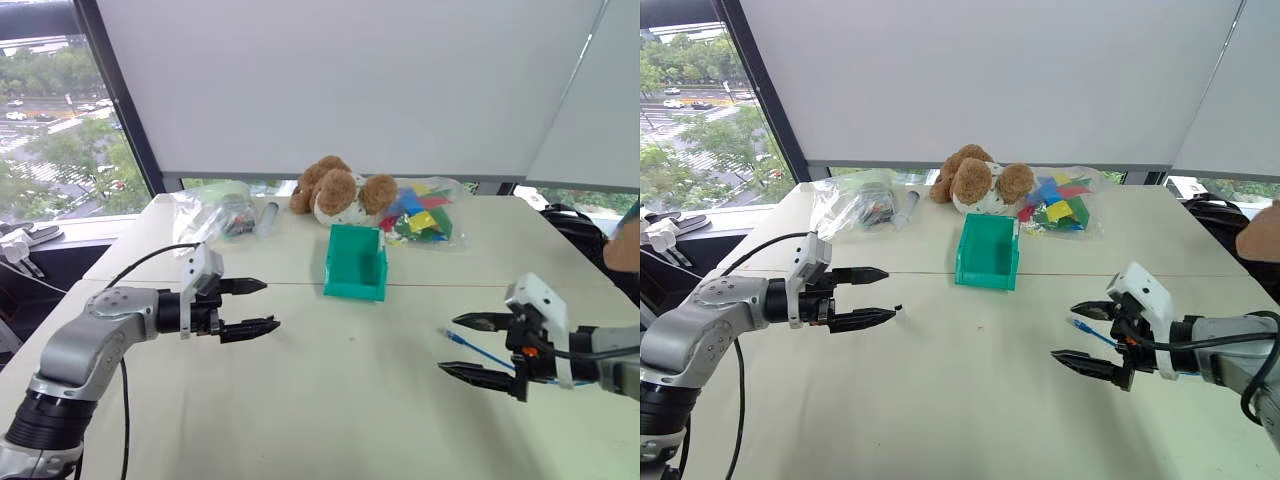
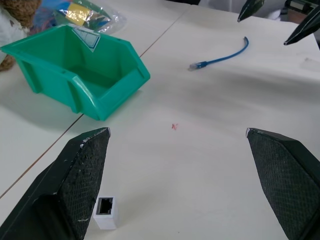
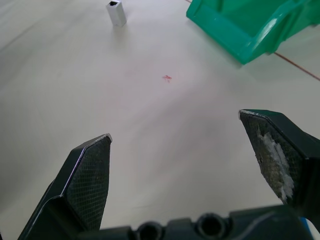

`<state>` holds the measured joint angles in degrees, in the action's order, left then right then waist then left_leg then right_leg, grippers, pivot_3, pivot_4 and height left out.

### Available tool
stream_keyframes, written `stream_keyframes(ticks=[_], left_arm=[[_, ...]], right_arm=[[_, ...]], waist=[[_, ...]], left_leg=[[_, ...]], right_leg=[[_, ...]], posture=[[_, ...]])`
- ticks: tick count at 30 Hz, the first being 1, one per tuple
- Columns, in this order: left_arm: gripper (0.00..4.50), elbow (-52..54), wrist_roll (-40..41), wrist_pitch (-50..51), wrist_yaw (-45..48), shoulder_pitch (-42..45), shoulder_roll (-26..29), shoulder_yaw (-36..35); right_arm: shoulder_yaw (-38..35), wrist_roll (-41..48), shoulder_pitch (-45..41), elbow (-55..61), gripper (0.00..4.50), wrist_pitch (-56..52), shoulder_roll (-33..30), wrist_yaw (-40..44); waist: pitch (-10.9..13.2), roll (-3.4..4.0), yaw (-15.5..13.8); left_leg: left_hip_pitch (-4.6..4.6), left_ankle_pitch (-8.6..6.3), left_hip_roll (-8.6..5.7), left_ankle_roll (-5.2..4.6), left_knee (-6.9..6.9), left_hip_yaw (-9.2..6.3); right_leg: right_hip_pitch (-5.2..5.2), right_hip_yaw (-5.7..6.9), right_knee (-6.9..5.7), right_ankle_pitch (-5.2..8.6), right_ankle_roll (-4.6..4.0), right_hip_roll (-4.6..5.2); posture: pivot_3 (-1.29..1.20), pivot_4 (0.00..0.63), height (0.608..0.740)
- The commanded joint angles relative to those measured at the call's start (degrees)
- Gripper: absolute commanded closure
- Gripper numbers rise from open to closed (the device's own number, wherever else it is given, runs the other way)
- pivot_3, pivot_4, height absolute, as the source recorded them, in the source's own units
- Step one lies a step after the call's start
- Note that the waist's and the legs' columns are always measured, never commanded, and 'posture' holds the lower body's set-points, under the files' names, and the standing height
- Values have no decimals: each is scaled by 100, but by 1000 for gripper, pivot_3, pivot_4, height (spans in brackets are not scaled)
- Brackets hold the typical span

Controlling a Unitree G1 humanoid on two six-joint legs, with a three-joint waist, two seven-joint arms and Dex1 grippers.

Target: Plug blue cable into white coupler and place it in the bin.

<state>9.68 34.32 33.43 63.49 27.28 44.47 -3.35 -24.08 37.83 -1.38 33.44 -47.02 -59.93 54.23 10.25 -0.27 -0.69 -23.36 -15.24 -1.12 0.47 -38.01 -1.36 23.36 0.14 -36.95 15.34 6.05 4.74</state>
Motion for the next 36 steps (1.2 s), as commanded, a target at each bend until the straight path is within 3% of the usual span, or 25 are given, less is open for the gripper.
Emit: stream_keyframes(ticks=[1,22,28,36], left_arm=[[0,115,89,24,28,75,10,-75],[0,354,80,161,-203,-4,-198,21],[0,349,58,165,-252,30,-352,116],[0,387,-50,26,-289,-95,-461,228]], right_arm=[[-227,104,68,226,42,-12,-15,-67],[-194,-146,171,-204,42,-40,138,-682],[59,-614,71,-1296,42,298,126,-735],[978,-1531,-283,-3420,42,1913,455,-250]], waist=[[0,0,0],[0,0,1],[0,0,1],[-1,1,28]], left_leg=[[0,0,0,0,0,0],[0,0,0,0,0,1],[1,0,-2,0,-2,2],[4,0,-2,0,-3,5]], right_leg=[[0,0,0,0,0,0],[-1,0,0,0,0,-1],[-3,0,0,0,0,-1],[-4,-2,-4,0,1,-4]], posture=[[0,150,740],[0,150,740],[0,150,740],[0,150,740]])
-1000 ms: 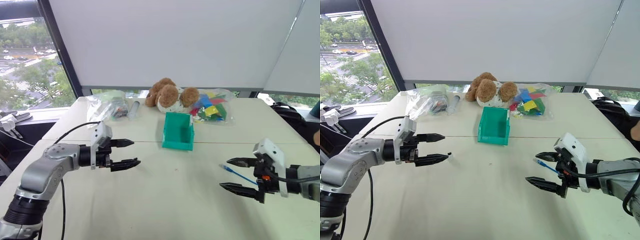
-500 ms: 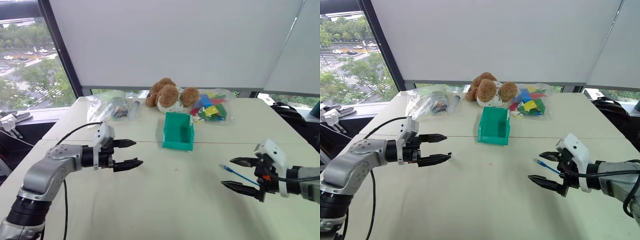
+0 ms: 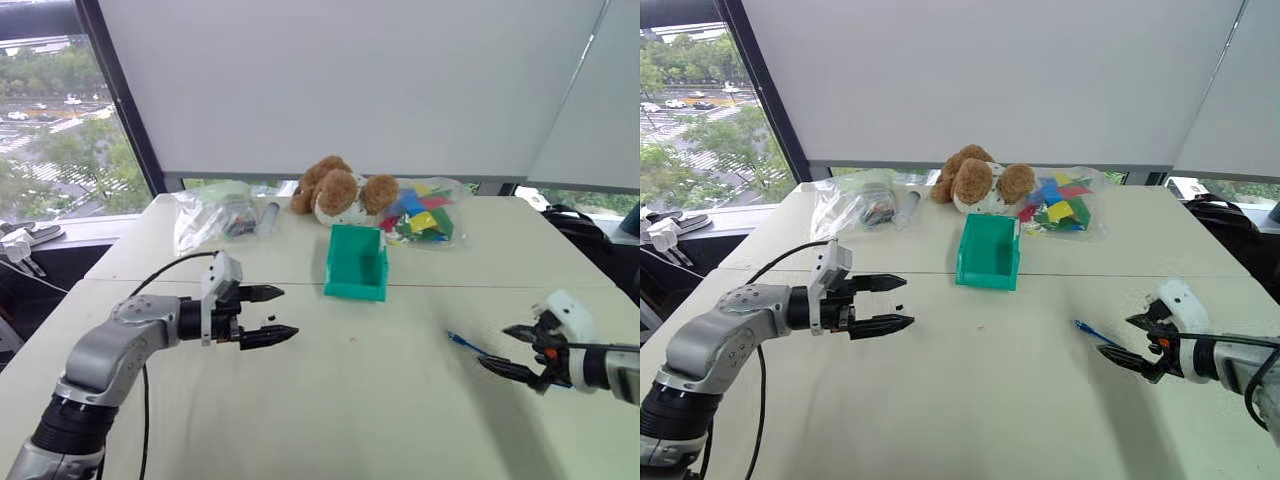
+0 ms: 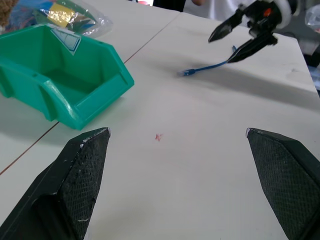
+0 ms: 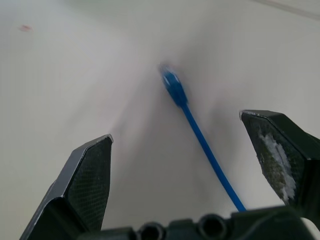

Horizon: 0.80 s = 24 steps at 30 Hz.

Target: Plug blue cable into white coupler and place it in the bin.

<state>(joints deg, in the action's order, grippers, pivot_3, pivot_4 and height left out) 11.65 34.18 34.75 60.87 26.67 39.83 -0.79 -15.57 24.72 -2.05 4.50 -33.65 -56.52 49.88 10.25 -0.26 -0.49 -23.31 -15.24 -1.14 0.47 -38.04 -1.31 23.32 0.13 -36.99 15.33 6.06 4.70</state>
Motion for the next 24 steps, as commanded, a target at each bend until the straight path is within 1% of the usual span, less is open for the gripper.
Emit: stream_keyframes(ticks=[1,7,12,13,14,15,18,19,20,21,24], left_arm=[[0,204,-36,-111,-37,-46,0,-25],[0,353,-6,-108,-117,-173,6,-63],[0,385,-19,-133,-179,-216,7,-77],[0,378,-25,-138,-184,-209,1,-72],[0,375,-31,-146,-187,-205,-4,-66],[0,374,-35,-153,-190,-204,-7,-60],[0,341,-55,-181,-179,-181,-11,-44],[0,312,-68,-195,-170,-161,-17,-37],[0,284,-79,-208,-161,-137,-22,-29],[0,253,-92,-222,-150,-115,-27,-21],[0,139,-140,-265,-102,-30,-32,-9]], right_arm=[[178,-277,-277,-707,42,714,157,241],[441,-592,-502,-1635,42,1347,273,565],[669,-830,-556,-1993,42,1653,298,760],[682,-835,-567,-2020,557,1667,308,781],[688,-834,-577,-2048,849,1674,320,801],[692,-835,-587,-2080,1310,1684,328,815],[726,-891,-645,-2204,2868,1732,344,849],[734,-893,-691,-2254,3315,1707,362,858],[745,-897,-741,-2299,3938,1682,373,869],[760,-905,-787,-2330,4417,1662,383,876],[741,-794,-909,-2094,4468,1538,409,945]], waist=[[0,0,17],[-1,3,21],[-1,2,20],[-1,2,20],[-2,1,20],[-2,1,20],[-2,0,20],[-2,0,20],[-2,0,20],[-2,0,20],[-2,0,21]], left_leg=[[1,0,0,0,0,0],[2,0,1,0,0,0],[7,0,1,0,-1,-1],[11,0,1,0,-1,-1],[13,0,1,0,-1,-1],[15,0,1,0,-1,-1],[19,0,1,0,-6,-1],[20,0,1,0,-7,-1],[22,0,1,0,-7,-1],[23,0,1,0,-7,-1],[23,0,1,0,-7,-1]], right_leg=[[0,0,-1,0,0,0],[0,-1,-3,0,0,-1],[-7,-1,-3,0,0,-1],[-11,-1,-3,0,0,-1],[-14,-1,-2,0,0,-1],[-16,-1,-2,0,0,-1],[-23,-1,-2,0,0,-1],[-24,-1,-2,0,0,-1],[-26,-1,-2,0,0,-1],[-27,-1,-2,0,0,-1],[-27,-1,-3,0,0,-1]], posture=[[0,150,740],[0,150,740],[0,150,740],[0,150,740],[0,150,740],[0,150,740],[0,150,740],[0,150,740],[0,150,740],[0,150,740],[0,150,740]])
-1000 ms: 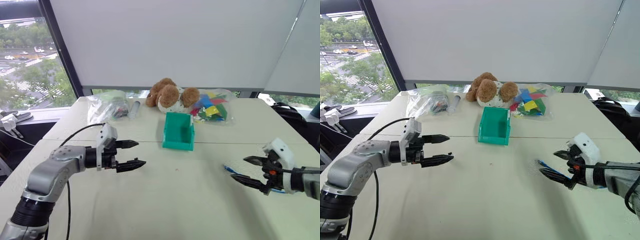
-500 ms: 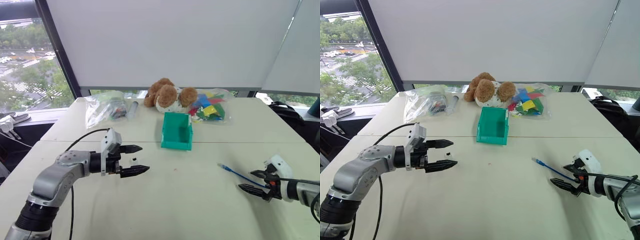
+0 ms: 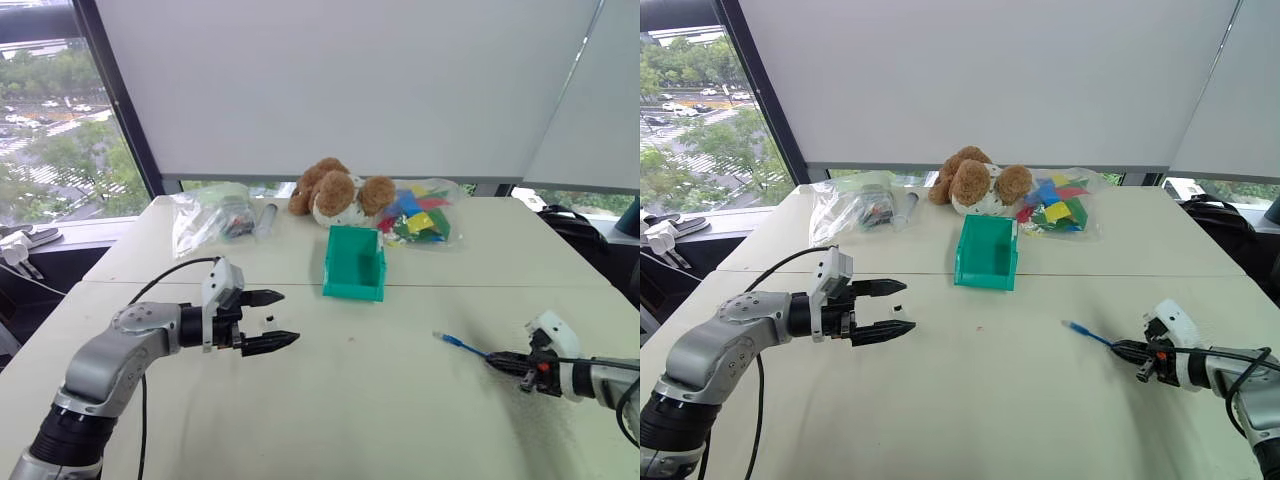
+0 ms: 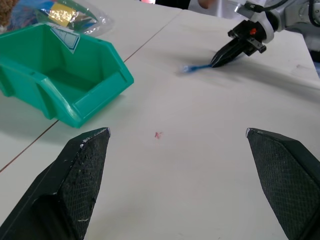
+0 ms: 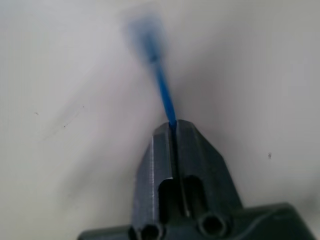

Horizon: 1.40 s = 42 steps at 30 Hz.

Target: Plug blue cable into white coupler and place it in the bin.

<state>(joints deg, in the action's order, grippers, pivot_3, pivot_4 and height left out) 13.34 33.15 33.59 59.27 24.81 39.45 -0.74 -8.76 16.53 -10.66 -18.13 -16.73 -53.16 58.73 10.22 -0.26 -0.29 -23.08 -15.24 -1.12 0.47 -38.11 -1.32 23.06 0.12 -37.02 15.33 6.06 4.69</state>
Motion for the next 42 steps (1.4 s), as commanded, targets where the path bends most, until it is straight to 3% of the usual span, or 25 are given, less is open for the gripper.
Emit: stream_keyframes(ticks=[1,7,12,19,30,33,40,42], left_arm=[[0,-70,-55,-170,78,181,9,-13],[0,-224,-106,-252,168,285,9,19],[0,-314,-169,-307,237,390,-44,98],[0,-291,-194,-302,242,413,-61,129],[0,-45,-210,-278,168,230,-64,184],[0,-44,-441,-488,344,139,8,402],[0,-1253,-1126,-1678,1245,501,-184,1092],[0,-1785,-1369,-2134,1518,738,-376,1343]], right_arm=[[52,77,-65,361,4468,-231,63,93],[295,635,-215,2351,4468,-1065,-2,405],[1141,616,-537,3354,4468,-1450,239,476],[2328,-247,-1197,2870,4468,-1013,771,478],[2755,-657,-1774,1676,4468,-765,1116,893],[2657,-558,-1915,1639,3579,-909,1142,1003],[1756,88,-1832,2942,53,-1614,756,929],[1414,403,-1627,3505,53,-1974,628,829]], waist=[[0,0,11],[2,4,91],[2,1,82],[3,-2,81],[2,-2,92],[2,-2,92],[4,1,33],[4,0,-14]], left_leg=[[0,0,0,0,0,0],[-6,0,1,0,1,-1],[-7,0,2,0,1,-6],[-18,0,-4,0,-2,-6],[-18,0,-4,0,-2,-6],[-17,0,-3,0,-2,-6],[-21,0,-5,1,-2,-6],[-22,0,-4,0,-2,-5]], right_leg=[[0,0,0,0,0,0],[11,0,-7,0,0,0],[11,1,-5,0,0,-1],[18,1,-2,0,1,4],[20,1,-4,0,1,3],[20,1,-4,0,1,2],[25,2,-4,0,0,3],[24,2,-2,0,0,3]], posture=[[0,150,740],[0,150,740],[0,150,740],[0,150,740],[0,150,740],[0,150,740],[0,150,740],[0,150,740]])
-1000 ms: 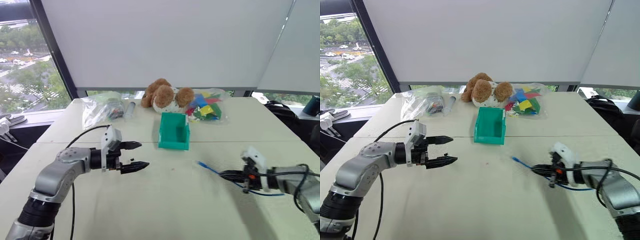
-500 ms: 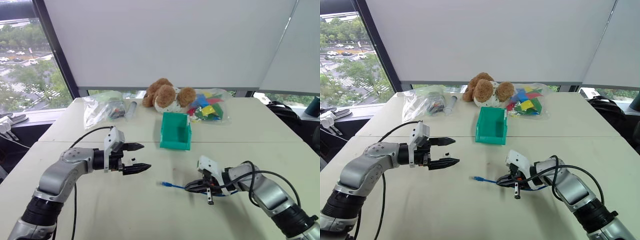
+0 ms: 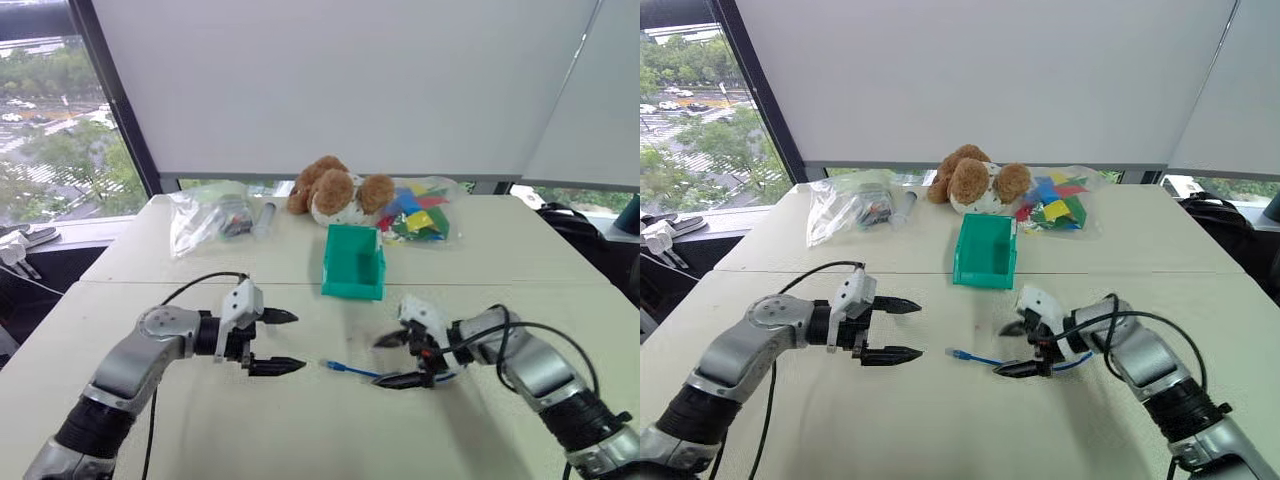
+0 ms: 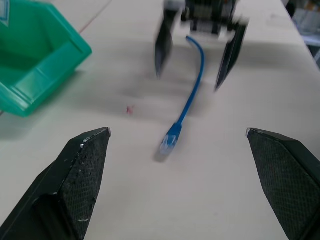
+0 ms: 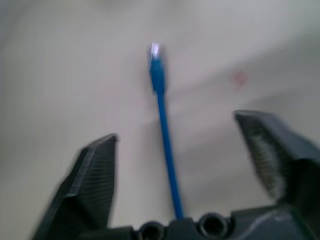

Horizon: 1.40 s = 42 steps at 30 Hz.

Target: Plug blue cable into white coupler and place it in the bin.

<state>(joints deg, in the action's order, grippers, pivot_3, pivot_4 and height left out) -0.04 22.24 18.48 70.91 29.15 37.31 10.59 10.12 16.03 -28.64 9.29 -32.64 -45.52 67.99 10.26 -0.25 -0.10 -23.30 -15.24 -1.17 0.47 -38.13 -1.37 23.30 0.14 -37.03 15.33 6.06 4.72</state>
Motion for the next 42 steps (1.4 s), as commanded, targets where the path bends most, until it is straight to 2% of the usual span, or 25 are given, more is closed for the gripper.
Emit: stream_keyframes(ticks=[1,8,15,31,34,38,40,41,42], left_arm=[[0,-757,-407,-838,466,441,-295,337],[0,-2452,-1203,-2072,1031,1074,-979,938],[0,-3409,-1438,-2527,1206,1434,-1313,956],[0,-4242,-1644,-2733,1195,1704,-1852,879],[840,-4302,-1673,-2771,1212,1709,-1861,876],[2854,-4350,-1725,-2788,1229,1679,-1828,845],[3998,-4365,-1751,-2798,1233,1657,-1797,821],[4408,-4370,-1760,-2804,1234,1648,-1786,808],[4468,-4365,-1758,-2804,1219,1639,-1781,788]], right_arm=[[-649,608,297,1060,53,-553,-186,-177],[-1286,1088,982,2332,53,-1333,-304,-914],[-1514,1327,1387,2806,53,-1649,-277,-1472],[-1415,1459,1469,2859,53,-1574,-398,-1804],[-1430,1465,1507,2891,0,-1579,-436,-1827],[-1474,1501,1555,2963,0,-1608,-467,-1866],[-1497,1525,1583,3005,0,-1628,-489,-1903],[-1507,1541,1597,3026,0,-1637,-498,-1924],[-1528,1574,1613,3049,0,-1660,-492,-1959]], waist=[[0,-1,-48],[0,-1,-54],[0,-2,-56],[0,-3,-56],[0,-3,-55],[0,-3,-56],[0,-3,-56],[0,-3,-57],[-1,-4,-58]], left_leg=[[0,0,0,0,0,0],[-6,-1,-3,-1,-3,0],[-6,-1,1,-2,-3,0],[-8,-2,-1,-3,-5,-2],[-7,-2,0,-3,-5,-2],[-7,-2,0,-4,-5,-2],[-7,-2,0,-4,-5,-2],[-7,-2,0,-4,-5,-2],[-7,-2,0,-4,-5,-2]], right_leg=[[0,0,2,0,0,0],[0,1,4,0,0,2],[6,1,-2,0,0,-2],[4,1,-2,0,1,-3],[4,2,-2,0,1,-4],[4,2,-2,0,1,-4],[4,2,-2,0,1,-4],[4,2,-2,0,1,-4],[4,2,-2,0,1,-4]], posture=[[0,150,740],[0,150,740],[0,150,740],[0,150,740],[0,150,740],[0,150,740],[0,150,740],[0,150,740],[0,150,740]])
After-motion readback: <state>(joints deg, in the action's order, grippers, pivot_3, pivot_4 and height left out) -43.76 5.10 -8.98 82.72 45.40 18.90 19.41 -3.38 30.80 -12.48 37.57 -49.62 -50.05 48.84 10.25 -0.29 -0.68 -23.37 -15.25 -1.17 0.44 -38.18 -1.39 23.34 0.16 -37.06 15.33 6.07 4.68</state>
